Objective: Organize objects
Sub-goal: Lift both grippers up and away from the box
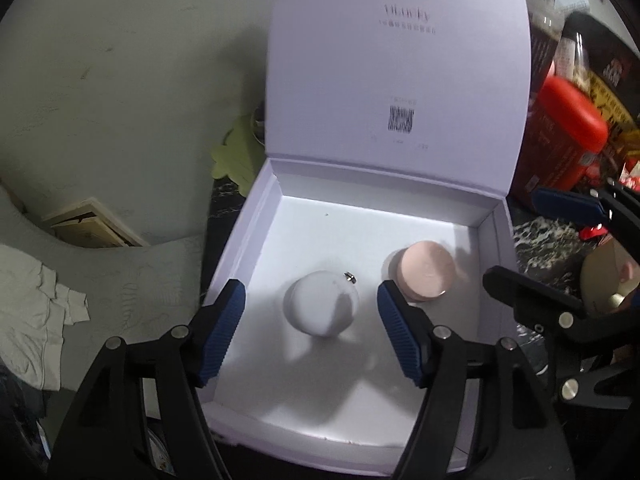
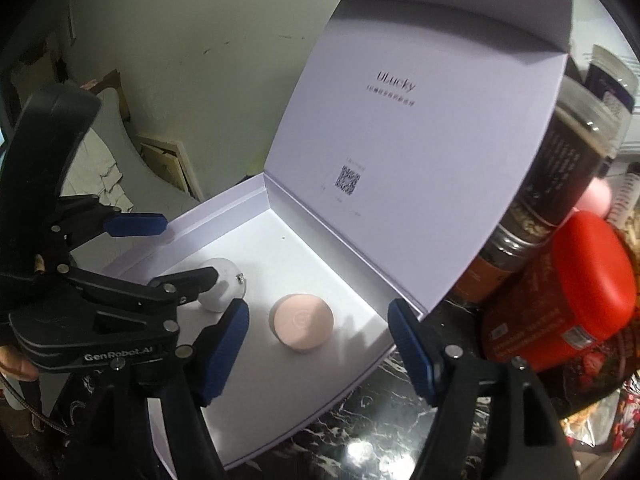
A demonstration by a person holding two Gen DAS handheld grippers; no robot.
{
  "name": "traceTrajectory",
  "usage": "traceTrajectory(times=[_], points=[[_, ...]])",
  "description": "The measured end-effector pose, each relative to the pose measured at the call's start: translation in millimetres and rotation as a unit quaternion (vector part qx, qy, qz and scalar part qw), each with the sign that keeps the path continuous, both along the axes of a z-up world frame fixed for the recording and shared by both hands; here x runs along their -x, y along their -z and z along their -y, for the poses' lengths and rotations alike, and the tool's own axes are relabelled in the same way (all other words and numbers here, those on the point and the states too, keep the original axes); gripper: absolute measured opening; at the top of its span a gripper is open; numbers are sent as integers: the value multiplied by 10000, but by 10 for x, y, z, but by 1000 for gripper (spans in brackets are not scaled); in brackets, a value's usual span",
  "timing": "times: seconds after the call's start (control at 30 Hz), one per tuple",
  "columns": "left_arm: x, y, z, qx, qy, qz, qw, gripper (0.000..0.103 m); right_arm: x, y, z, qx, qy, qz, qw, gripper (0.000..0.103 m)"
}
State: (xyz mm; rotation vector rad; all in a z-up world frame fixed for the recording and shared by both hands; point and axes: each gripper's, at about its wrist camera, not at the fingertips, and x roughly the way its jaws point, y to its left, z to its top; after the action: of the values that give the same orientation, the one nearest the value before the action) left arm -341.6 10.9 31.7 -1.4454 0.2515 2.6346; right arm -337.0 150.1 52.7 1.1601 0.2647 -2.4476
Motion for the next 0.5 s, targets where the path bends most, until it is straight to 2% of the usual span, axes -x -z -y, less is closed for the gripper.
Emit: traceTrajectory(times=[0.1, 0.2, 0.5], points=[[-124, -229, -23, 1, -32, -165, 9999, 68, -160, -103, -40, -35, 93, -161, 9998, 73], [-227, -422, -15, -13, -42, -272, 9996, 68, -120, -138, 72, 17, 149, -233, 9996, 73], [-630, -726, -23, -20, -22, -541, 9985, 68, -591, -575, -86, -46, 175, -527, 9984, 73]])
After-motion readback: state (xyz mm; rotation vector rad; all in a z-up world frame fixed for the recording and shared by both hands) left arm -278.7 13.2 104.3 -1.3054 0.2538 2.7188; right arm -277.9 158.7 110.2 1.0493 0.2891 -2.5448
